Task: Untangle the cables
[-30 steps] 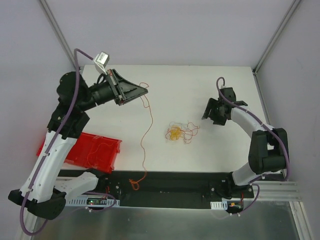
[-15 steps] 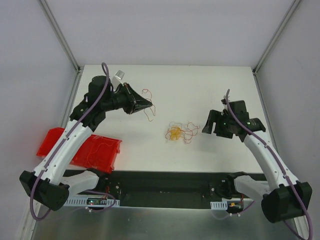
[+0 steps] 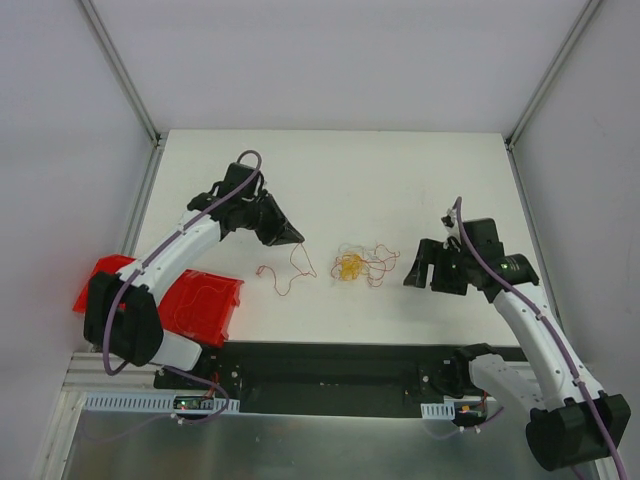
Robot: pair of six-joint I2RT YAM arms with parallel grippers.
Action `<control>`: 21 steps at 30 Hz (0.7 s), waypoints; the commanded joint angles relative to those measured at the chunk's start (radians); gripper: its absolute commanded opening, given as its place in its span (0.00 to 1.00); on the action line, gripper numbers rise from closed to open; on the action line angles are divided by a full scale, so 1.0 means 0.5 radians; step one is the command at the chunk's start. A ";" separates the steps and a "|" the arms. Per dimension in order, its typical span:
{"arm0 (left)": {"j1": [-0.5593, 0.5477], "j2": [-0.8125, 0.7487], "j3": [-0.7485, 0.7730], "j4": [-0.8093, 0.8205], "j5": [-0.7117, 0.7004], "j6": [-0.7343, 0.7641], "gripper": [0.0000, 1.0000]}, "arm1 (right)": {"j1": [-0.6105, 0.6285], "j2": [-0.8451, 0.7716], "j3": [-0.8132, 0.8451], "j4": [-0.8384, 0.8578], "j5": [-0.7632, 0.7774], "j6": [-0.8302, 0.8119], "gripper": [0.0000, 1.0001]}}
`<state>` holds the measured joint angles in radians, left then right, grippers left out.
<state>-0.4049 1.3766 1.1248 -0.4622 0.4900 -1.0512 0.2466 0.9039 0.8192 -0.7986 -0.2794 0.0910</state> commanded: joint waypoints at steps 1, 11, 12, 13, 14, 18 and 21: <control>0.067 0.189 0.011 -0.183 -0.060 0.172 0.00 | -0.008 -0.022 -0.006 -0.059 -0.042 -0.071 0.79; 0.113 0.336 0.097 -0.294 -0.152 0.363 0.19 | -0.012 -0.096 -0.043 -0.072 -0.018 -0.105 0.80; 0.113 0.333 0.116 -0.300 -0.155 0.378 0.24 | -0.012 -0.096 -0.037 -0.072 -0.015 -0.108 0.80; 0.113 0.324 0.125 -0.309 -0.161 0.384 0.30 | -0.012 -0.093 -0.040 -0.072 -0.015 -0.108 0.80; 0.113 0.306 0.137 -0.312 -0.173 0.396 0.35 | -0.012 -0.093 -0.040 -0.072 -0.018 -0.114 0.80; 0.120 0.195 0.177 -0.401 -0.348 0.494 0.64 | -0.012 -0.087 -0.055 -0.059 -0.036 -0.114 0.80; 0.162 0.180 0.244 -0.557 -0.470 0.611 0.85 | -0.012 -0.093 -0.068 -0.032 -0.027 -0.090 0.80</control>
<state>-0.3508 1.5276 1.1801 -0.6262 0.3607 -0.8356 0.2459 0.8696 0.7929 -0.8230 -0.2790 0.0502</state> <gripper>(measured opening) 0.770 0.796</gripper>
